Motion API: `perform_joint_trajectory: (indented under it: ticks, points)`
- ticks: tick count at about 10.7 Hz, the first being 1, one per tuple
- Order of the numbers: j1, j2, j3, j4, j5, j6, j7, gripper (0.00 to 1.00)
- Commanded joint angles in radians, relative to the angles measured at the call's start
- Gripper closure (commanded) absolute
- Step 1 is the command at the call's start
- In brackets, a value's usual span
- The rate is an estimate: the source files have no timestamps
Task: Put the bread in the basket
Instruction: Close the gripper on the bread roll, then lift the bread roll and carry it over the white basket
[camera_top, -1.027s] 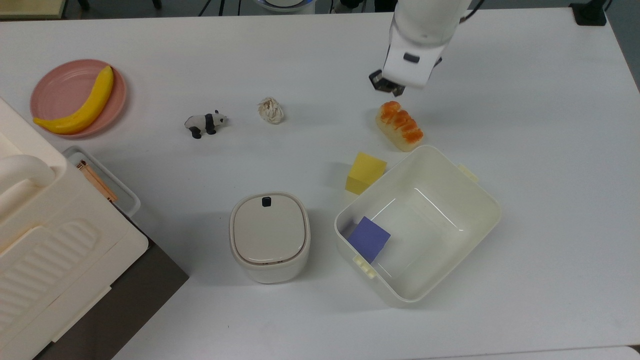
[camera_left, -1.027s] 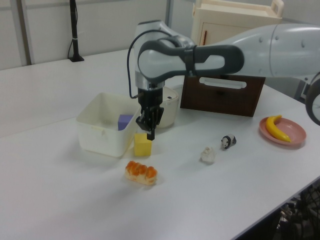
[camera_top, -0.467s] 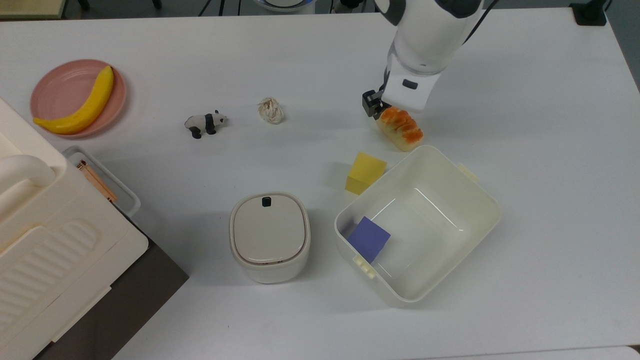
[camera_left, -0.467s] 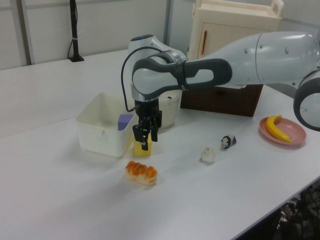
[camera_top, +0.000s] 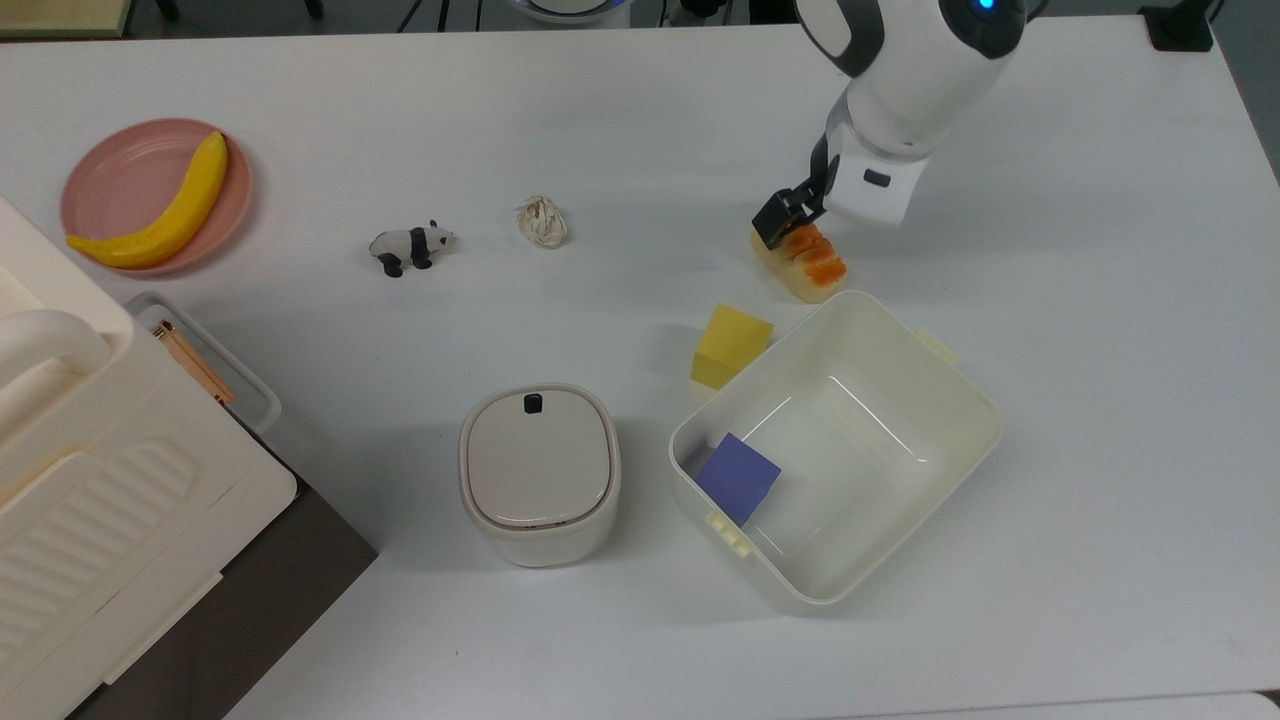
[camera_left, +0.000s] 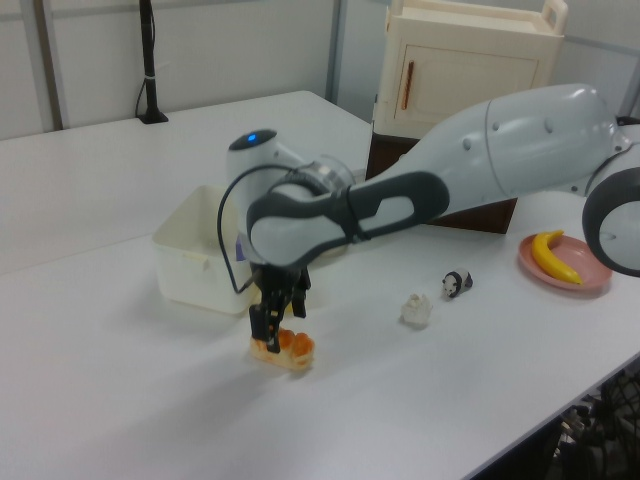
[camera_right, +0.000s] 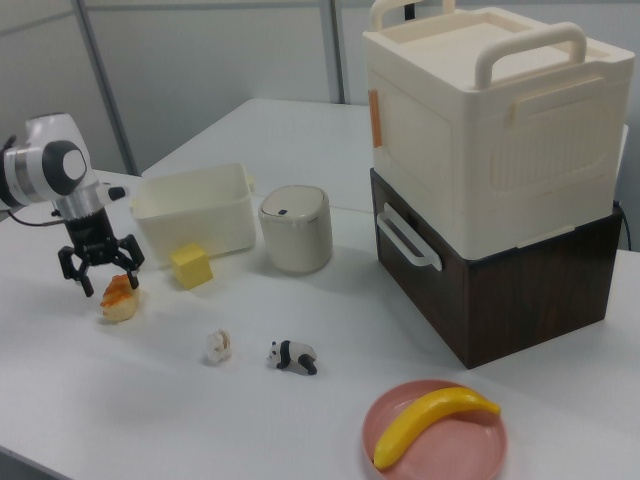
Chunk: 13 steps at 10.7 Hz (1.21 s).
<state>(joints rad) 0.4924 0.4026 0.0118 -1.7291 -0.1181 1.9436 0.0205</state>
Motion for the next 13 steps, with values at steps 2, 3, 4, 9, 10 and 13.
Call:
perform_joint_trajectory:
  ticks: [2,3,4,9,10,13]
  points:
    - [0.002,0.025,-0.015,-0.018,-0.026,0.058,0.03,0.65]
    - [0.005,0.025,-0.015,-0.018,-0.026,0.055,0.035,1.0]
    - [0.005,0.016,-0.015,-0.01,-0.023,0.043,0.053,1.0]
    - [-0.006,-0.082,-0.026,0.181,0.057,-0.1,0.091,1.0]
    - [-0.017,-0.084,-0.026,0.197,0.063,-0.1,0.102,1.0]
    - [-0.092,-0.074,-0.029,0.249,0.13,-0.069,0.174,1.0]
